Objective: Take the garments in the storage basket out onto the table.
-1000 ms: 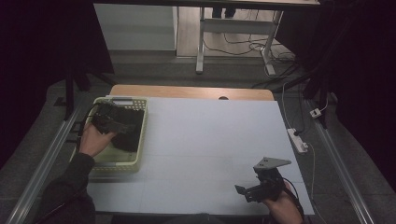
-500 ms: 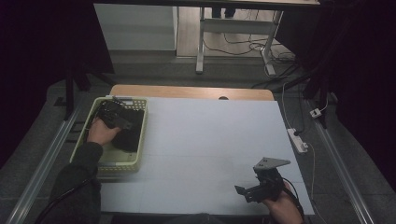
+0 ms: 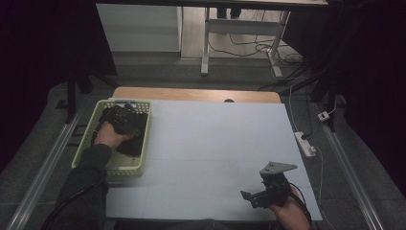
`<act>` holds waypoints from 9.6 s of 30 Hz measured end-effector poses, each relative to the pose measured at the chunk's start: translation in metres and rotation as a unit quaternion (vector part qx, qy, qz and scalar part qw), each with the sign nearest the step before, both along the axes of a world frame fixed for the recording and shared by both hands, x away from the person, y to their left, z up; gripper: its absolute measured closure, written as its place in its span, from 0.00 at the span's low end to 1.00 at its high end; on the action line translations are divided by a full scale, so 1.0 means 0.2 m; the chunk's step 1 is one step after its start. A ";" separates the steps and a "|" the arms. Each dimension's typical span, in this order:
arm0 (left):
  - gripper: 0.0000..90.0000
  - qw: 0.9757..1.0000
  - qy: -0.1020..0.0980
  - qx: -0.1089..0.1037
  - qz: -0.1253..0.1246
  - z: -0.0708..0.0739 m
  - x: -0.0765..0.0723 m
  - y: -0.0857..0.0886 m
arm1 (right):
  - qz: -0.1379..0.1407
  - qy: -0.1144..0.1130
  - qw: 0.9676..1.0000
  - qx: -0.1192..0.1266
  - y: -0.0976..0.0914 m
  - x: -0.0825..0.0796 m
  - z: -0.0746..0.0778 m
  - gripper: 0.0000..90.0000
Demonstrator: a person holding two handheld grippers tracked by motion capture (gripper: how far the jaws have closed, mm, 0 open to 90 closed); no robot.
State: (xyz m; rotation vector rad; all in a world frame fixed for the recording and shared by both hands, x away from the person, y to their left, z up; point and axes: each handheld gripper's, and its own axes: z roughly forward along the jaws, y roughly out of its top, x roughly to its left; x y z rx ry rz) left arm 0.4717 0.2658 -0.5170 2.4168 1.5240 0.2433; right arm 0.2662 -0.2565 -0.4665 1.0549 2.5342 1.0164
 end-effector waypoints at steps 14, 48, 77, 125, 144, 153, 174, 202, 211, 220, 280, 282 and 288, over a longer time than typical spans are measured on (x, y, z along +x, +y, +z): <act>0.70 0.999 0.010 -0.014 0.044 0.05 -0.03 0.02 | -0.001 0.001 1.000 -0.001 0.00 0.00 0.00 0.00; 0.71 0.990 -0.066 -0.123 0.033 0.53 -0.16 0.16 | -0.002 -0.001 1.000 0.000 0.00 0.00 0.00 0.00; 0.71 0.973 -0.139 -0.169 -0.078 0.92 -0.27 -0.14 | -0.002 -0.002 1.000 -0.002 0.00 -0.01 0.00 0.00; 0.69 0.959 -0.118 -0.179 -0.185 0.75 -0.09 -0.92 | 0.005 -0.006 1.000 -0.001 0.00 -0.01 0.00 0.00; 0.69 0.960 -0.111 -0.174 -0.186 0.50 -0.02 -1.08 | 0.009 -0.006 1.000 -0.001 0.00 -0.01 0.00 0.00; 0.68 0.963 -0.096 -0.172 -0.181 0.35 0.00 -1.12 | 0.010 -0.007 1.000 -0.002 0.00 -0.01 0.00 0.00; 0.51 0.962 -0.082 -0.164 -0.201 0.07 -0.03 -1.22 | 0.014 -0.008 1.000 -0.008 0.00 -0.02 0.00 0.00; 0.02 0.953 -0.089 -0.198 -0.212 0.19 -0.06 -1.17 | 0.015 -0.009 1.000 -0.011 0.01 -0.02 0.00 0.00; 0.00 0.944 -0.100 -0.221 -0.222 0.26 -0.09 -1.11 | 0.015 -0.009 1.000 -0.011 0.01 -0.01 0.00 0.00; 0.00 0.938 -0.104 -0.242 -0.226 0.30 -0.13 -1.04 | 0.013 -0.008 1.000 -0.010 0.01 -0.01 0.00 0.00; 0.00 0.925 -0.133 -0.299 -0.194 0.36 -0.49 -0.56 | 0.013 -0.010 1.000 -0.014 0.01 -0.02 0.00 0.00; 0.00 0.925 -0.133 -0.300 -0.191 0.36 -0.51 -0.54 | 0.013 -0.010 1.000 -0.015 0.01 -0.02 0.00 0.00; 0.00 0.926 -0.133 -0.303 -0.182 0.34 -0.56 -0.48 | 0.013 -0.011 1.000 -0.014 0.01 -0.02 0.00 0.00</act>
